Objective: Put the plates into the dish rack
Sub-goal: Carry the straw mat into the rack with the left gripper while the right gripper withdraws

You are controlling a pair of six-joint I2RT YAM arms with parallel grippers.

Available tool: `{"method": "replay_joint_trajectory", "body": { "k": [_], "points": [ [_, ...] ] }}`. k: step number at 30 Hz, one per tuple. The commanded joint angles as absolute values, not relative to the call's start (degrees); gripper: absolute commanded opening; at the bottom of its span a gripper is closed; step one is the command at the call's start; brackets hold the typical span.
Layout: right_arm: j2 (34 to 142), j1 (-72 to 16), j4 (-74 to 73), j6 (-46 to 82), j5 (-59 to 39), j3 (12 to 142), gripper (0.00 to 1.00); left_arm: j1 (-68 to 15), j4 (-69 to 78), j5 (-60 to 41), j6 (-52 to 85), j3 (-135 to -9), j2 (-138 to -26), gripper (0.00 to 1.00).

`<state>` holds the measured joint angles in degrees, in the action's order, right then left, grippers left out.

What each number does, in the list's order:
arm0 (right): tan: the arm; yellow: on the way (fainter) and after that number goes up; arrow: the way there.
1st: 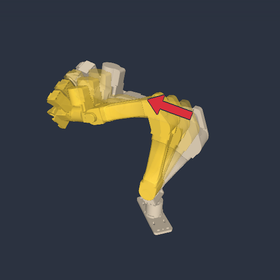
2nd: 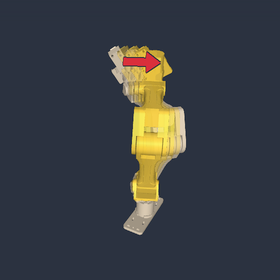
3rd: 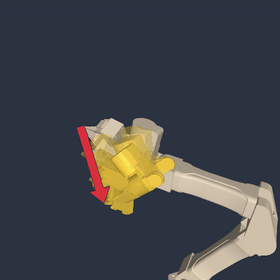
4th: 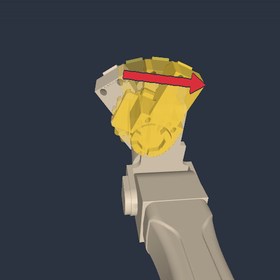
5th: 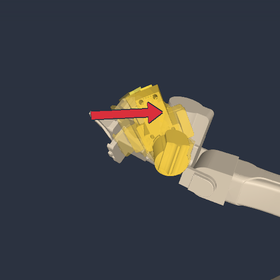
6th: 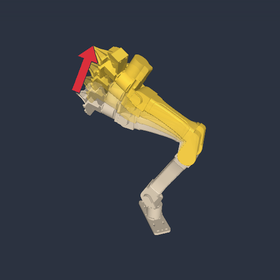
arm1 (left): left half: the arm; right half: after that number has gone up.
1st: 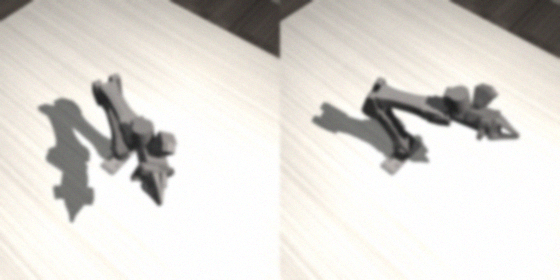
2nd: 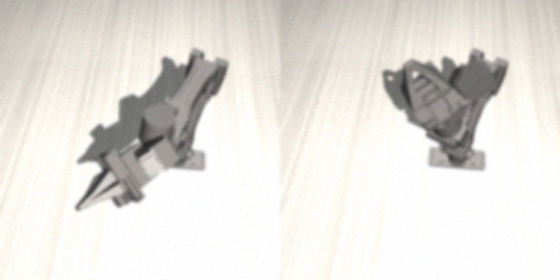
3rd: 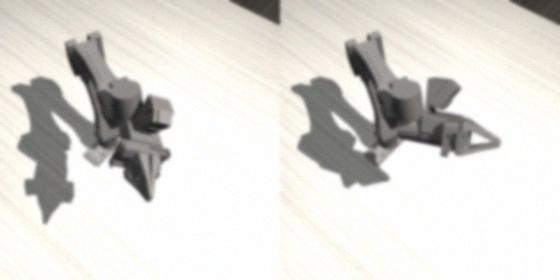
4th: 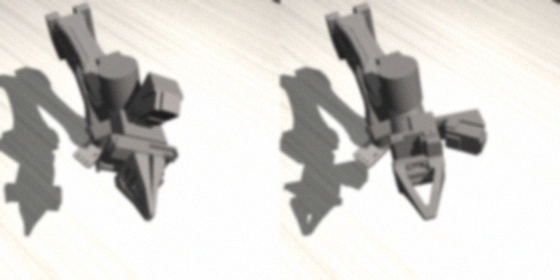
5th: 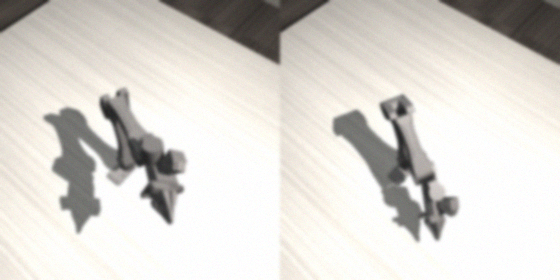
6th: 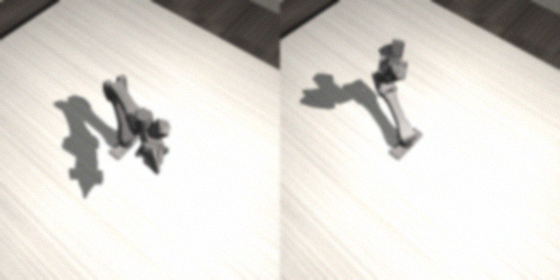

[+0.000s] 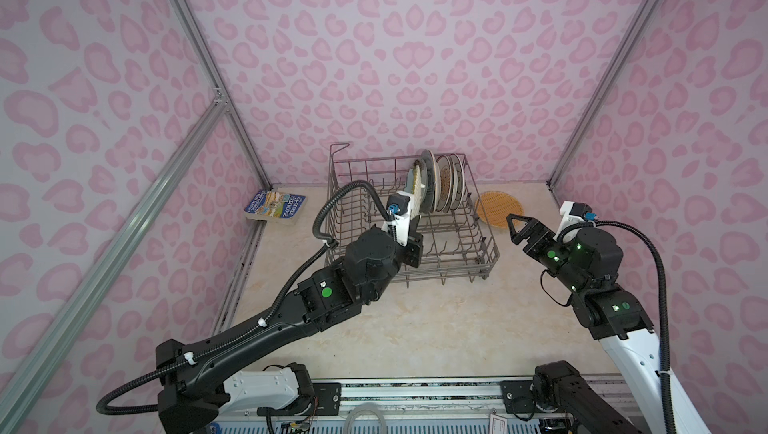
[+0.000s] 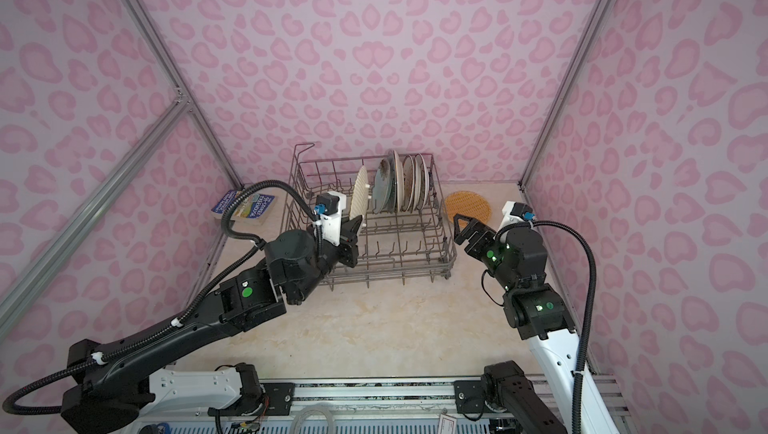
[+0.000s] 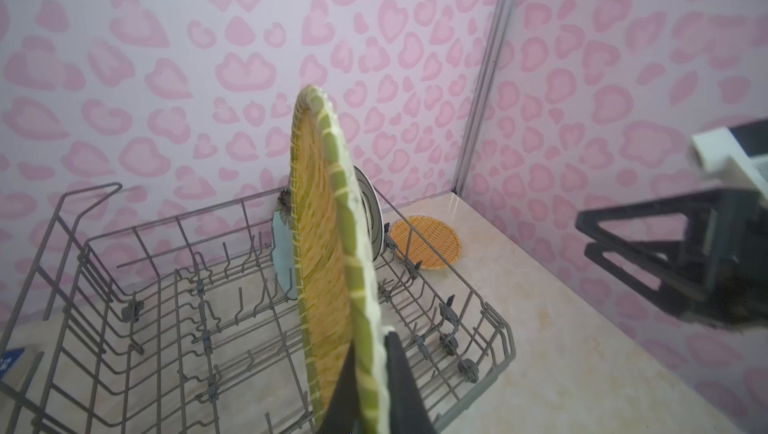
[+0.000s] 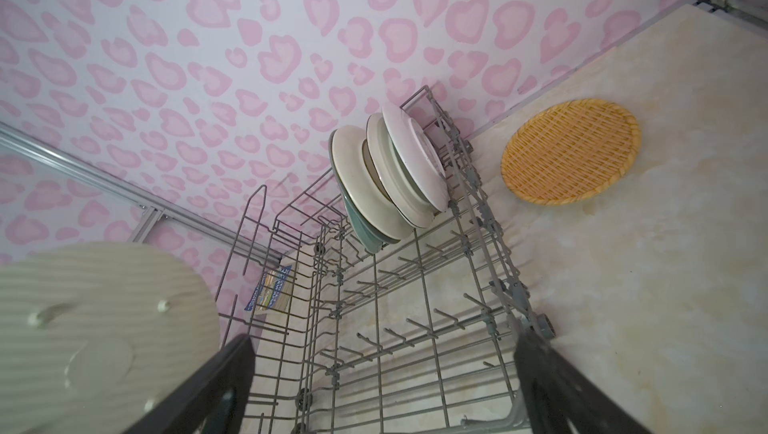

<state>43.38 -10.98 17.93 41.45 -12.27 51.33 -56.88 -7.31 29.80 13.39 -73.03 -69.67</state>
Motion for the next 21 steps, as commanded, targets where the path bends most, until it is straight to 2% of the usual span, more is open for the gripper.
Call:
{"method": "replay_joint_trajectory", "body": {
  "k": [1,10,15,21],
  "points": [
    [41.24,-11.07,12.21,35.20,-15.45,48.57,0.97,-51.89,-5.62,23.37,22.29,-76.50,-74.10,0.04],
    [34.86,-11.07,14.13,28.31,-15.27,43.02,0.97,-40.57,-4.61,15.29,25.22,-91.66,-95.19,0.04],
    [36.15,-11.05,15.94,24.60,-14.44,40.62,0.97,-36.16,-4.21,10.39,24.58,-99.77,-106.19,0.04],
    [37.69,-11.06,13.03,25.34,-16.49,36.72,0.97,-34.16,-6.81,10.34,21.09,-109.30,-115.83,0.04]
  ]
}}
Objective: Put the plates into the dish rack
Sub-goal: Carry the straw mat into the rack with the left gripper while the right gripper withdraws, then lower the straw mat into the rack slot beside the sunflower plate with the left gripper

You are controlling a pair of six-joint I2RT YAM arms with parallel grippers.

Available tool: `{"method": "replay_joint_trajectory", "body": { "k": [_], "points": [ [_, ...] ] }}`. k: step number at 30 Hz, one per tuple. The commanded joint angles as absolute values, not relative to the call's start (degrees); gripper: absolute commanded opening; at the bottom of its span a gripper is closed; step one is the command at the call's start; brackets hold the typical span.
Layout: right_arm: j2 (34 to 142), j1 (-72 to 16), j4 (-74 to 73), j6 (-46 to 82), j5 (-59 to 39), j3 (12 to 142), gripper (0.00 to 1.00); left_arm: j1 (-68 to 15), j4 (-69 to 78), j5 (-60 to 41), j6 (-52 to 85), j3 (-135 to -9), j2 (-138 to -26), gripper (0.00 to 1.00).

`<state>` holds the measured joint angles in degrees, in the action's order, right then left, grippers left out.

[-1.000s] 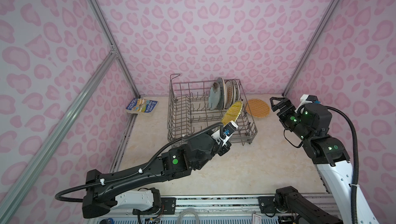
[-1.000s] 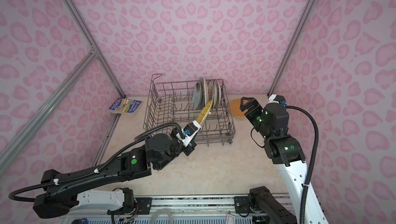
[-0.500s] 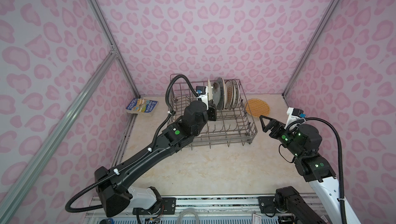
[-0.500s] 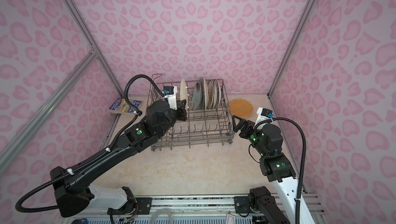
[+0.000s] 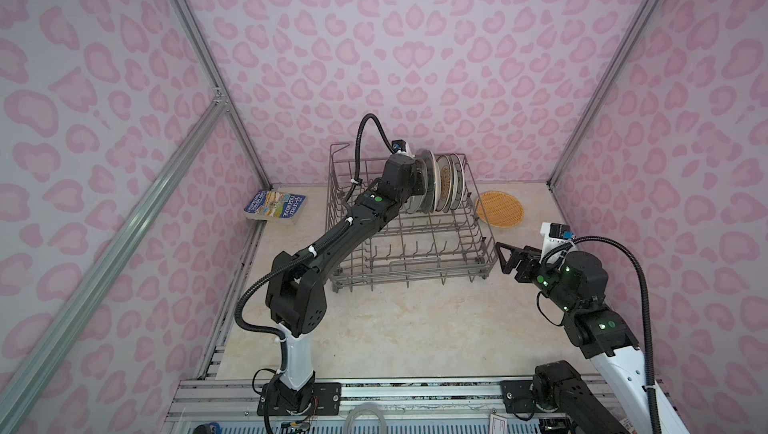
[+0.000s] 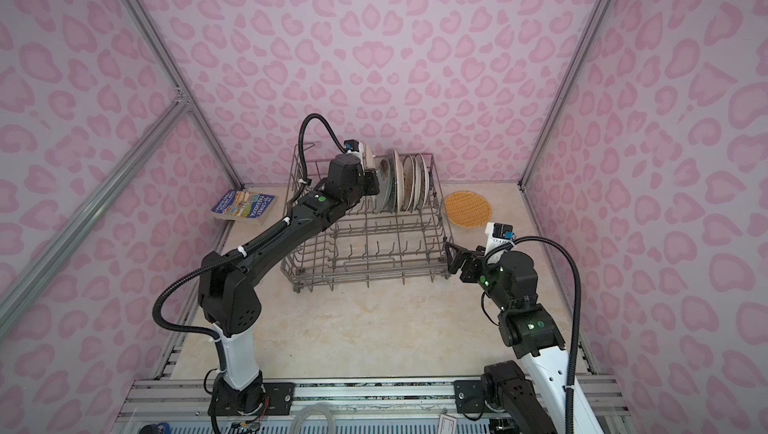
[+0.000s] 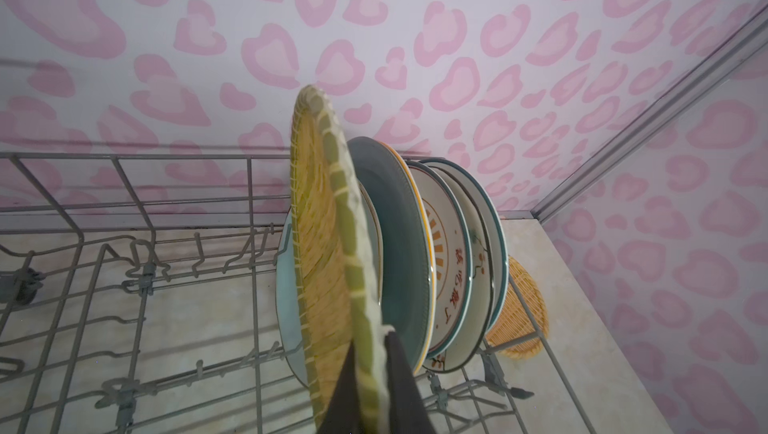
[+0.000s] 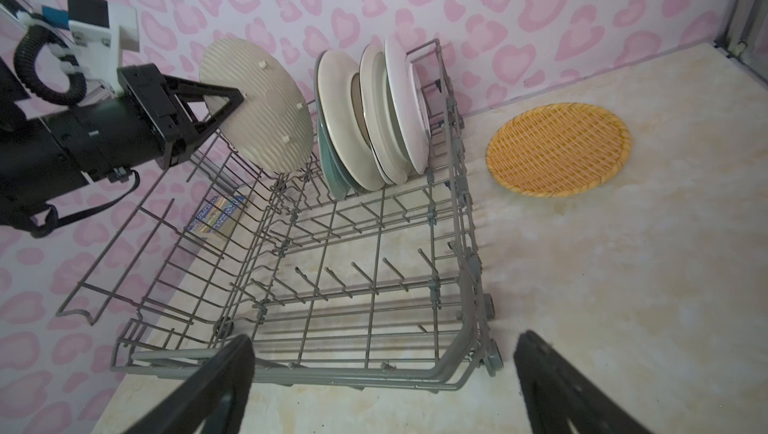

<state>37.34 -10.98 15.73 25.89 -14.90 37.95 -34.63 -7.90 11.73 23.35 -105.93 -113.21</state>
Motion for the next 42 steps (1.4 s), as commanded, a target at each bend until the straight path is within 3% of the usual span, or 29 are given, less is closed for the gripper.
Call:
{"method": "replay_joint_trajectory", "body": {
  "k": [1,37,42],
  "points": [
    [37.94,-11.05,12.65,25.51,-16.73,36.18,0.97,-33.89,-7.25,10.28,20.84,-110.33,-116.90,0.04],
    [39.79,-10.96,14.24,25.38,-16.26,36.54,0.97,-32.65,-9.99,16.57,19.78,-116.10,-128.98,0.03],
    [39.78,-10.90,14.41,25.55,-16.13,36.68,0.97,-32.67,-10.52,16.63,20.21,-116.19,-129.43,0.09]
  ]
}}
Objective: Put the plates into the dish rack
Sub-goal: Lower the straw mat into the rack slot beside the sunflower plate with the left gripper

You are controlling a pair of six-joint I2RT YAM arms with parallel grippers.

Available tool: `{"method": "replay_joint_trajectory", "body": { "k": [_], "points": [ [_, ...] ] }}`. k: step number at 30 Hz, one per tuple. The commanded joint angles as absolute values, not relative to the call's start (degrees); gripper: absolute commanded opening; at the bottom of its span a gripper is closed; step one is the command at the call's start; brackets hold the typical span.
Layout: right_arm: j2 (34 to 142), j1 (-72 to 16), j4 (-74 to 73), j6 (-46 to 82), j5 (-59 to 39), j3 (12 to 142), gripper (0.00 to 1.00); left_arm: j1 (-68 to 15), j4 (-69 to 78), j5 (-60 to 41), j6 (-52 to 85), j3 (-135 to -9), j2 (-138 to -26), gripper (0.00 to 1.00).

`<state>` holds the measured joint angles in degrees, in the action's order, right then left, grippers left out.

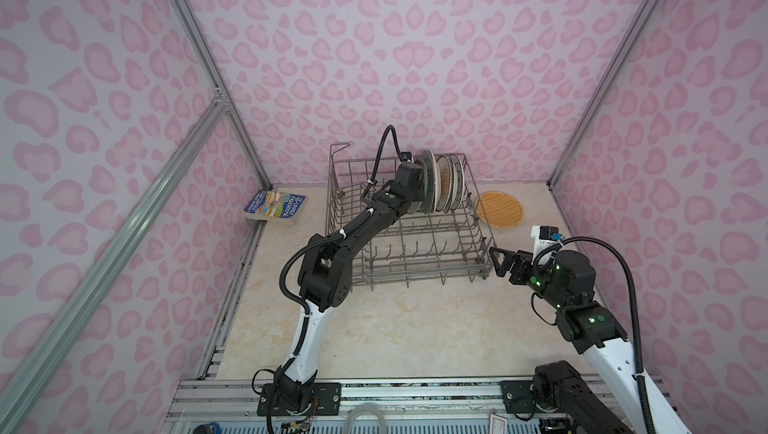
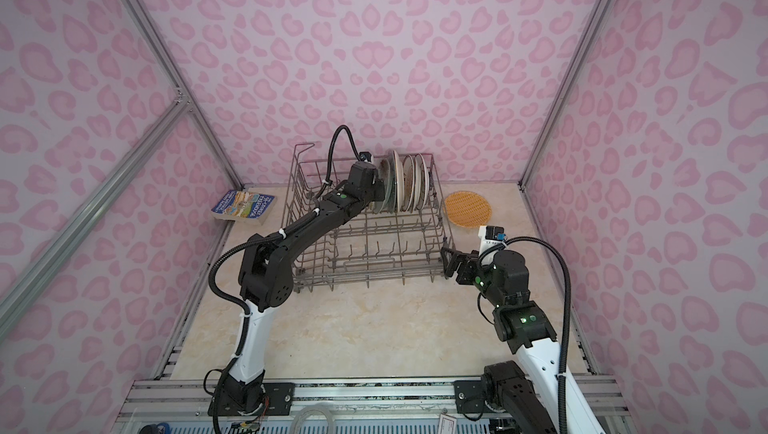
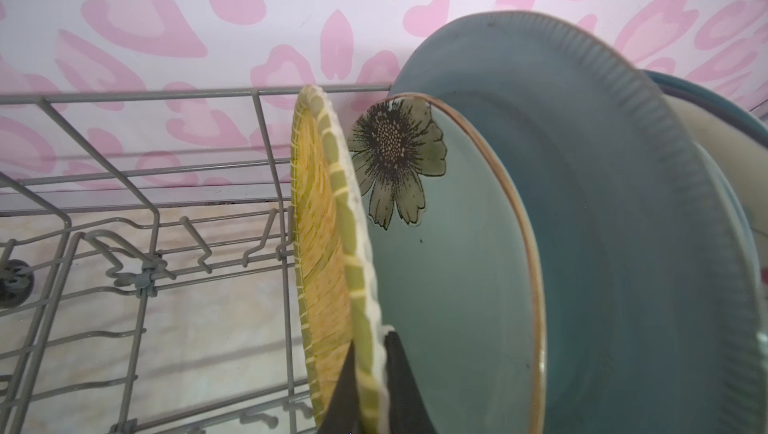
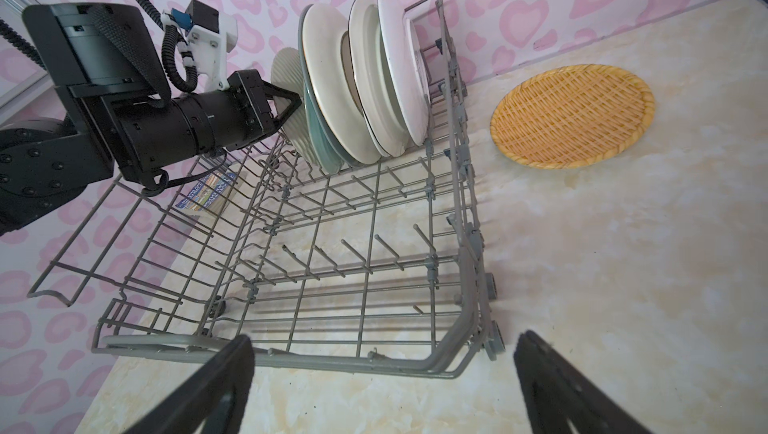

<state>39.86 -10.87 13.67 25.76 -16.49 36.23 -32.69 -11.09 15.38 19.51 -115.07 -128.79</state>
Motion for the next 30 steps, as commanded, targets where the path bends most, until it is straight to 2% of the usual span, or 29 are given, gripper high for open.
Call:
{"method": "replay_joint_trajectory", "body": {
  "k": [1,13,21,30],
  "points": [
    [39.74,-10.90,14.51,25.56,-16.10,36.68,0.97,-32.69,-10.65,16.39,20.31,-116.28,-129.51,0.11],
    [39.03,-10.55,15.46,25.91,-15.90,37.07,0.97,-32.70,-11.71,15.84,21.01,-116.43,-129.78,0.23],
    [38.67,-10.30,16.08,26.67,-15.86,37.40,0.97,-32.69,-12.39,13.81,21.44,-115.95,-125.96,0.33],
    [37.12,-10.37,17.79,27.79,-16.00,38.49,0.97,-32.70,-12.60,11.93,21.53,-114.63,-119.55,0.35]
  ]
}}
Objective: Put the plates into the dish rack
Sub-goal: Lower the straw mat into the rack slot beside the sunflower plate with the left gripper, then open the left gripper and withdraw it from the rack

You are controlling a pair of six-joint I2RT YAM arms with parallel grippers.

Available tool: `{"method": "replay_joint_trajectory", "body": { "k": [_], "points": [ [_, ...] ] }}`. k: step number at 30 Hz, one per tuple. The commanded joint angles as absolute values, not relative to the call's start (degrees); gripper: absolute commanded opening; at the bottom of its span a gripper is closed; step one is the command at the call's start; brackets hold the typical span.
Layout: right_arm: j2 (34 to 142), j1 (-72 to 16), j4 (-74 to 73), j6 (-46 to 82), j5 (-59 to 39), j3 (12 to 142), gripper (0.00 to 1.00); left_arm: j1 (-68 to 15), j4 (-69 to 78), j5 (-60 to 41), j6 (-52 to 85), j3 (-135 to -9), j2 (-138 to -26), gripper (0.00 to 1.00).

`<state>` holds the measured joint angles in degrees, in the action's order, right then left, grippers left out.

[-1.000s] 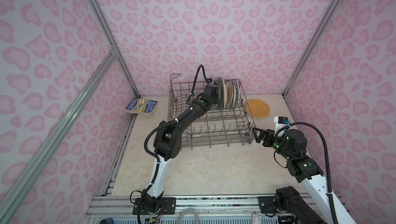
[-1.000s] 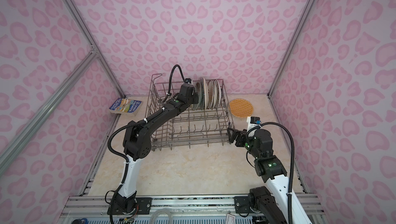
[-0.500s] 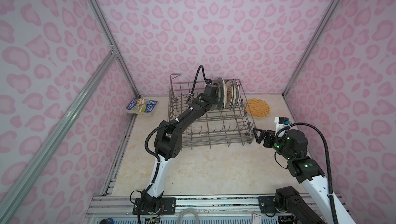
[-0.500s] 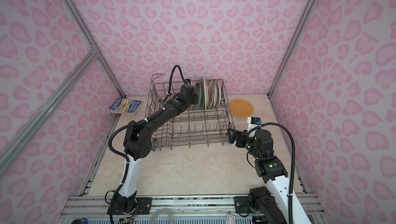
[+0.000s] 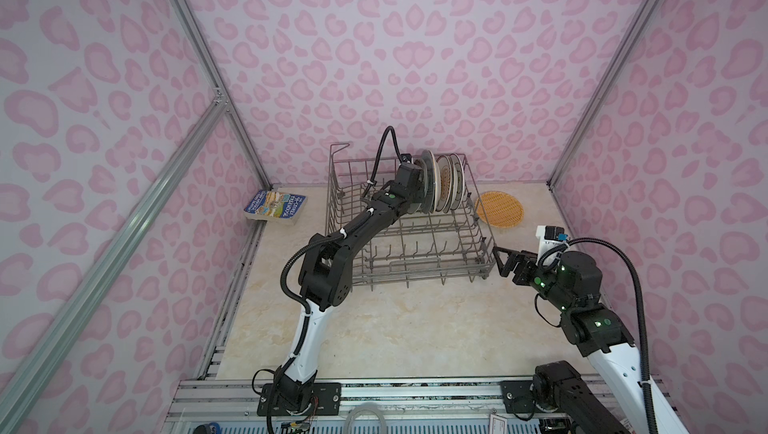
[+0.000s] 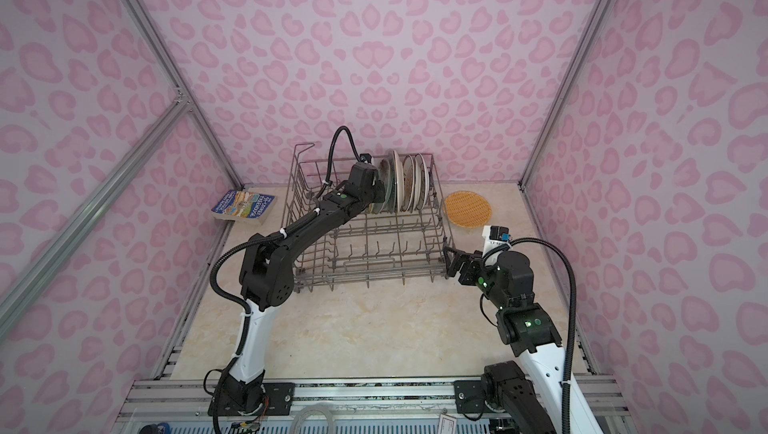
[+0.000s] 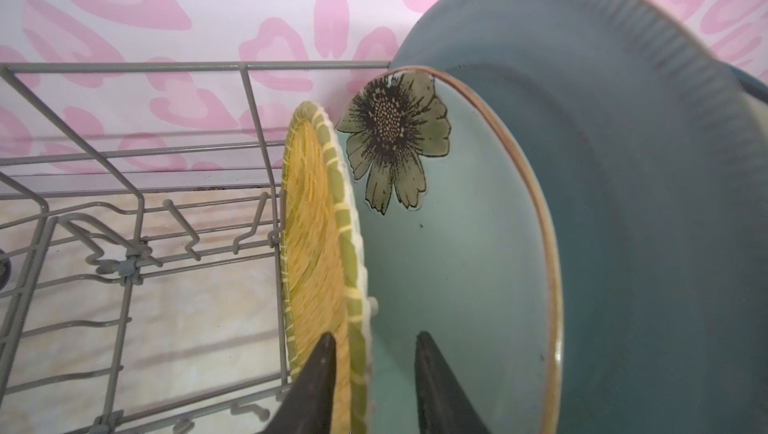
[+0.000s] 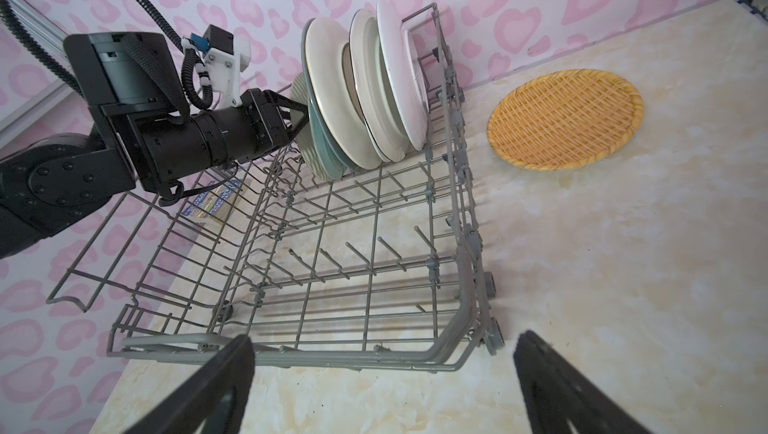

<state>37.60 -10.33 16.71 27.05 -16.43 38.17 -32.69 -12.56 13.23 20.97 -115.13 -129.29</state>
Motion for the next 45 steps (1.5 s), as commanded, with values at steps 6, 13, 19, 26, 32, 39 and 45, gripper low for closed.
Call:
{"method": "replay_joint_trajectory", "body": {
  "k": [6,13,19,26,32,39,45],
  "points": [
    [35.80,-10.37,18.71,29.03,-16.43,38.90,0.97,-32.70,-12.11,12.04,20.75,-112.56,-114.90,0.35],
    [34.20,-10.34,20.04,30.63,-16.52,39.31,0.97,-32.67,-11.88,10.03,21.30,-109.83,-110.28,0.41],
    [31.94,-10.37,20.28,32.52,-16.70,38.37,0.97,-32.78,-11.96,9.14,21.62,-107.43,-107.25,0.45],
    [30.06,-10.37,20.59,33.97,-16.70,37.29,0.97,-32.78,-10.99,9.93,21.10,-102.95,-101.87,0.48],
    [29.63,-10.36,20.92,34.58,-16.83,37.65,0.97,-32.78,-10.46,9.31,21.09,-99.78,-98.14,0.49],
    [29.15,-10.37,21.18,35.36,-16.79,37.62,0.97,-32.83,-10.11,7.92,21.35,-96.41,-93.62,0.50],
    [28.79,-10.32,22.04,35.44,-16.62,38.23,0.97,-32.79,-9.14,7.70,21.53,-91.87,-88.48,0.51]
  ]
}}
